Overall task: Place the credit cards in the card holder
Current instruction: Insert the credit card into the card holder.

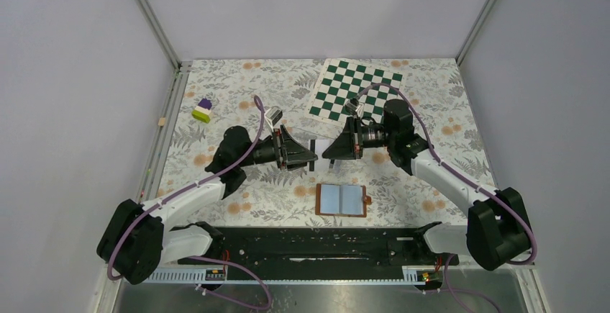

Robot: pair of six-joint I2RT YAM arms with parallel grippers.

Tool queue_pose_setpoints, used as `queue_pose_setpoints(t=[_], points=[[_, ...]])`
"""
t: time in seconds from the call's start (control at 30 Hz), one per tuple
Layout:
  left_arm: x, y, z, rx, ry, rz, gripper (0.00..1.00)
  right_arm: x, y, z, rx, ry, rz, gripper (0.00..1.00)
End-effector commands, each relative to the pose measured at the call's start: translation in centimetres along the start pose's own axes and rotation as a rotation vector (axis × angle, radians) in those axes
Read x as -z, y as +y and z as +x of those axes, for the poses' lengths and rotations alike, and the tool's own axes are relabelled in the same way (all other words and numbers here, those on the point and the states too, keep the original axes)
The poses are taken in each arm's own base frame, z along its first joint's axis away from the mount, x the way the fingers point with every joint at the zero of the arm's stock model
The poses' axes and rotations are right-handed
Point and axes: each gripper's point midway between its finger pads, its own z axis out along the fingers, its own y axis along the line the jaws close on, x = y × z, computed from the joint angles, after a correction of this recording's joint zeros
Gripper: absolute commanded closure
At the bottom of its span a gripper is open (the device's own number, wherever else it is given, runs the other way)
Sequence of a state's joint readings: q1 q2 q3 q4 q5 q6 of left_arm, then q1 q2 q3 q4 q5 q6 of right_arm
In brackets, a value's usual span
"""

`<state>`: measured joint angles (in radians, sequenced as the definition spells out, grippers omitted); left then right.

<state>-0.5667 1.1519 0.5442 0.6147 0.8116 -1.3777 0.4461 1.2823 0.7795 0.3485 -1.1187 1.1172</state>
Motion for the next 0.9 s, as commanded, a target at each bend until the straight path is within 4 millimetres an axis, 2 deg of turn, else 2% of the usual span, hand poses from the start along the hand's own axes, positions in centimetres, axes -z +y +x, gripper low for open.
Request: queue_pose_setpoints(t=[0.0, 0.1, 0.2, 0.37, 0.4, 0.53, 0.77, 0.87], points=[[0.0, 0.0, -0.3, -0.06, -0.012, -0.039, 0.58, 0.2, -2.0, 1.1, 0.058, -0.001, 0.077, 1.0], [0.6, 3.5, -0.3, -0.042, -0.037, -0.197, 0.56, 1.7, -7.0, 2.0, 0.091, -0.056, 0.309, 1.0], [2.1, 8.1, 0.5, 0.015, -0.051, -0.395, 0.55, 3.9, -11.4, 3.3, 0.063, -0.091, 0.46, 1.0], [2.8, 12.1, 2.0, 0.067, -0.047, -0.489, 0.55, 6.8, -17.8, 6.3, -0.049, -0.136, 0.599, 1.0], [2.7, 12.6, 2.4, 0.078, -0.042, -0.493, 0.56, 7.1, -18.6, 6.7, -0.057, -0.141, 0.621, 1.0], [2.1, 15.2, 3.6, 0.129, -0.035, -0.526, 0.61, 7.8, -20.3, 6.7, -0.046, -0.16, 0.679, 1.0], [1.1, 18.8, 4.8, 0.193, -0.029, -0.565, 0.74, 6.8, -20.4, 4.4, -0.013, -0.19, 0.63, 1.0], [0.9, 19.6, 5.1, 0.202, -0.021, -0.584, 0.76, 6.4, -20.7, 4.2, -0.032, -0.192, 0.612, 1.0]])
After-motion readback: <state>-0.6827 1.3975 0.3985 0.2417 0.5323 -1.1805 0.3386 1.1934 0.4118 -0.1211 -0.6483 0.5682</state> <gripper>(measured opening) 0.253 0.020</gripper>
